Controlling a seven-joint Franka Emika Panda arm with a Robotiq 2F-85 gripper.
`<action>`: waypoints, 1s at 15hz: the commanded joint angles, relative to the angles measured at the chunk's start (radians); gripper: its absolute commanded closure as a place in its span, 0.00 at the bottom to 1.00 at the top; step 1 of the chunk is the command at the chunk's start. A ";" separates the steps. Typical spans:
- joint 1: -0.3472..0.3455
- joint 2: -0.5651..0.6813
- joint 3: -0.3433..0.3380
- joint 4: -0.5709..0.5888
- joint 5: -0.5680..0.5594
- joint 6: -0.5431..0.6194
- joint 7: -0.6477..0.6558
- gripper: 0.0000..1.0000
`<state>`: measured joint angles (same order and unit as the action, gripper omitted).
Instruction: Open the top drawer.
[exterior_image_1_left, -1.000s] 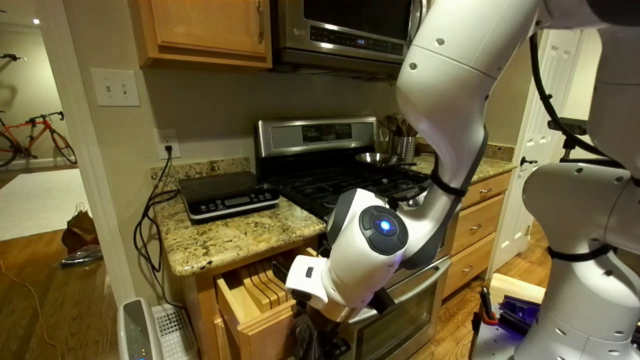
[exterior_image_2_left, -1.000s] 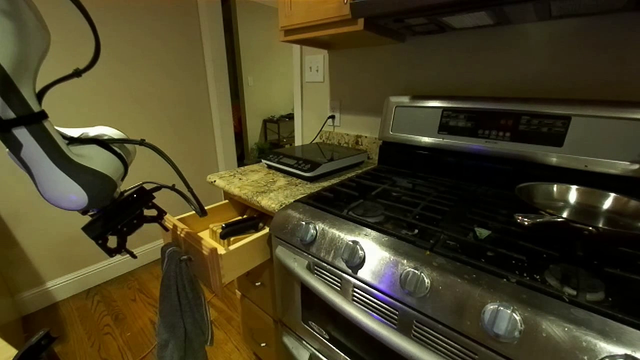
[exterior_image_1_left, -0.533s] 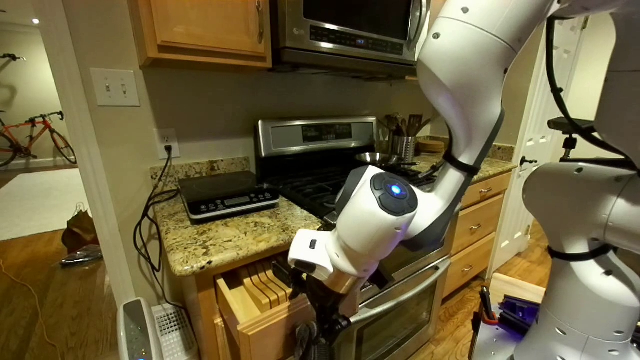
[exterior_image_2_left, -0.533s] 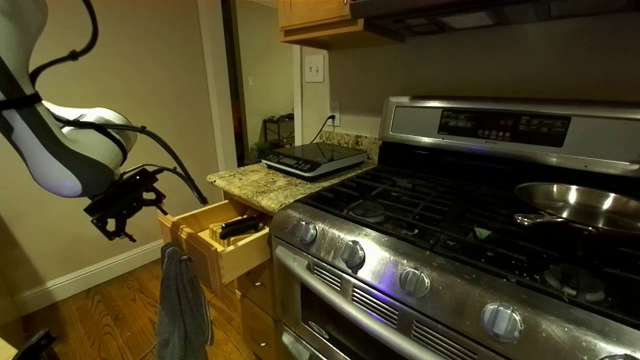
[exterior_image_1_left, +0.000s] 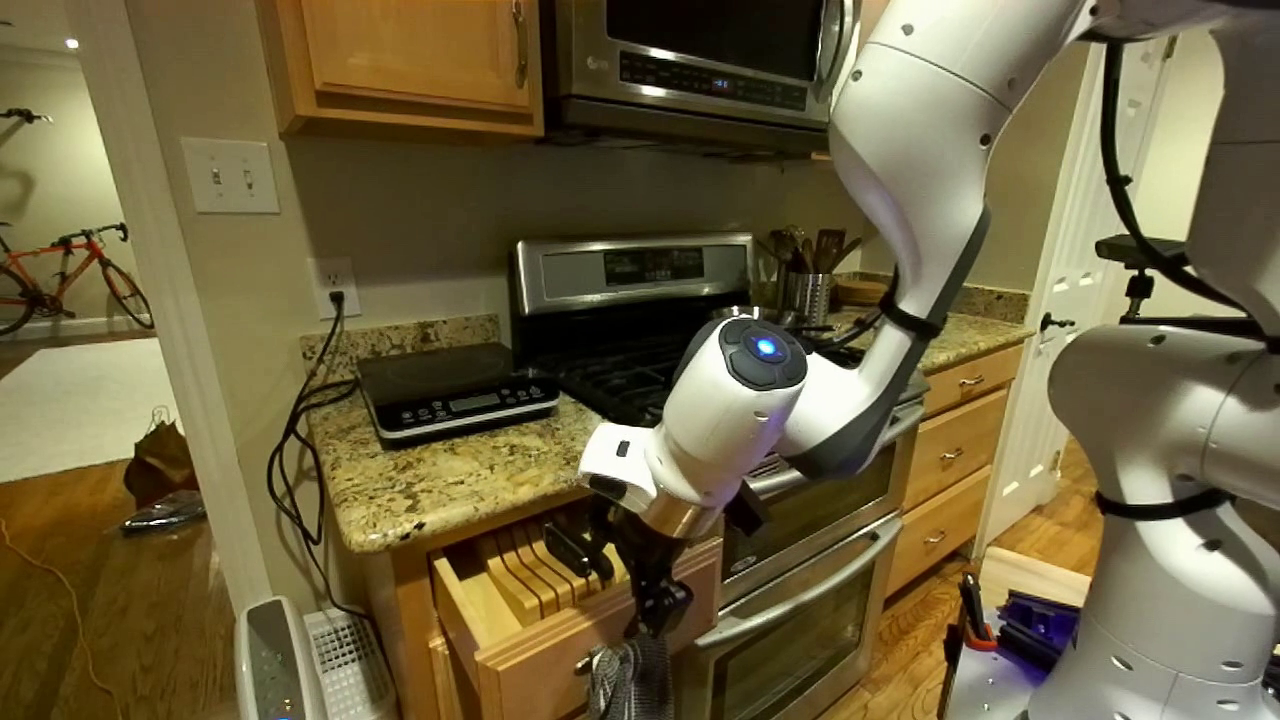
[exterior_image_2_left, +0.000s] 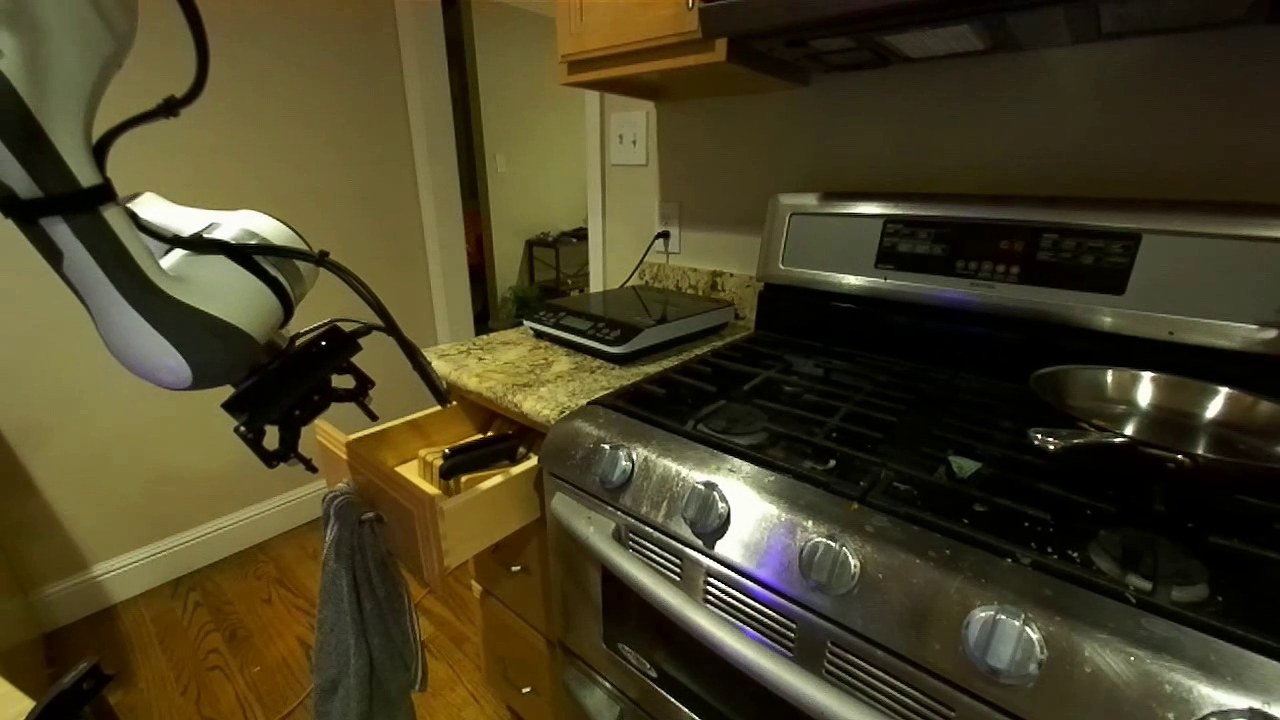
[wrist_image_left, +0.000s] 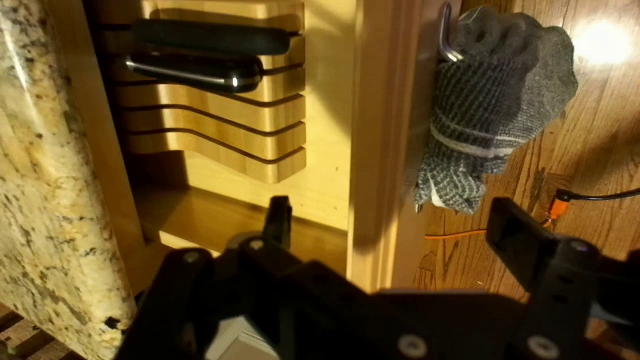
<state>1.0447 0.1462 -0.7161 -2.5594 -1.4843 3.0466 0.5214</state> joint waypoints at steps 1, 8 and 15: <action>-0.036 0.031 0.001 -0.008 0.094 0.060 -0.092 0.00; -0.100 0.127 0.055 -0.018 0.270 0.163 -0.210 0.00; -0.214 0.170 0.177 -0.023 0.342 0.181 -0.276 0.00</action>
<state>0.8905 0.3197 -0.5934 -2.5614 -1.1783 3.2045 0.3032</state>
